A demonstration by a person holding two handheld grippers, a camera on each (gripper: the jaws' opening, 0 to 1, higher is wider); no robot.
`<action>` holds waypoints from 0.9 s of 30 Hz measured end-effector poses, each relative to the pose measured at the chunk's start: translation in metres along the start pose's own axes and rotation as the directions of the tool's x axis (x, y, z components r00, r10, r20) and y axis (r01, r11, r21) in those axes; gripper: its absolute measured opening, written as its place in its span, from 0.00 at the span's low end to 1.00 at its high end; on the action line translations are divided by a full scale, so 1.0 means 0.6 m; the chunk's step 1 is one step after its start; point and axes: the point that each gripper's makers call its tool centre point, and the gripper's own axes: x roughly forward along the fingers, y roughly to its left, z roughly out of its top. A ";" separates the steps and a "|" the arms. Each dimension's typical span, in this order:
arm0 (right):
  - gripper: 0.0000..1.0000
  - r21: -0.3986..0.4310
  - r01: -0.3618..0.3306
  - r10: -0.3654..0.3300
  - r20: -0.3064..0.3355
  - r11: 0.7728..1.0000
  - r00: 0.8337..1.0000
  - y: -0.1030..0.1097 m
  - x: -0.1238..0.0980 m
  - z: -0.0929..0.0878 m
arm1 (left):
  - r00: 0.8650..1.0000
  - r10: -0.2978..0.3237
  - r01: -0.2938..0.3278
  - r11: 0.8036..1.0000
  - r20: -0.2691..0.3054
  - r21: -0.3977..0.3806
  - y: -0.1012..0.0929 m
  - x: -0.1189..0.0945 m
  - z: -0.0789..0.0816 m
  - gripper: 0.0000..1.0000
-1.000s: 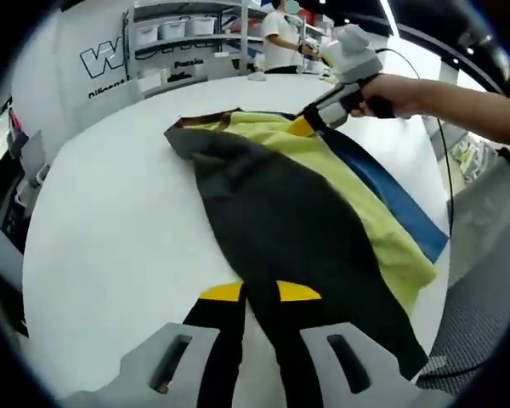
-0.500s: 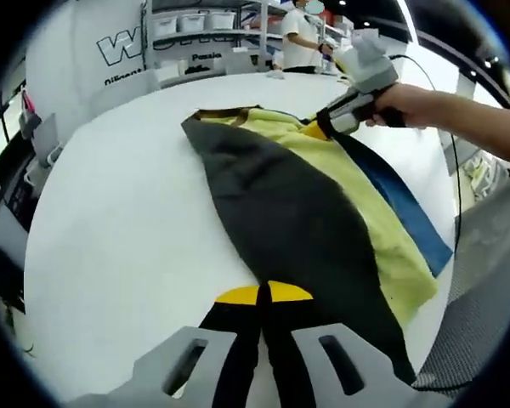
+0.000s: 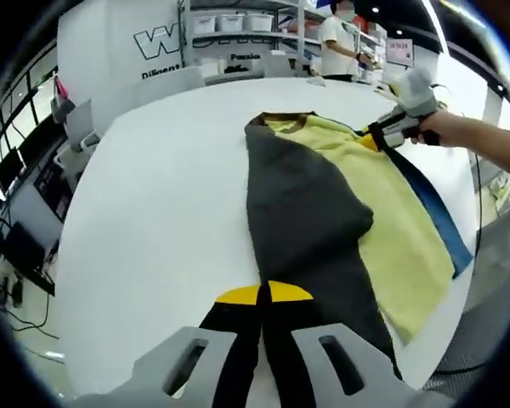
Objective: Fold the garment on the visible template until the final outline fits inside the template.
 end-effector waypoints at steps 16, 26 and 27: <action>0.08 -0.012 -0.024 0.024 -0.010 1.000 1.000 -0.003 -0.002 -0.003 | 0.986 0.163 -0.162 0.985 0.014 -0.065 0.144 0.024 0.032 0.00; 0.10 0.001 -0.040 0.040 -0.012 0.999 0.999 -0.010 -0.005 -0.005 | 0.978 0.204 -0.199 0.973 0.032 -0.117 0.204 0.050 0.064 0.00; 0.10 0.004 -0.042 0.042 -0.011 0.999 0.999 -0.010 -0.005 -0.005 | 0.977 0.208 -0.202 0.972 0.037 -0.118 0.209 0.052 0.069 0.00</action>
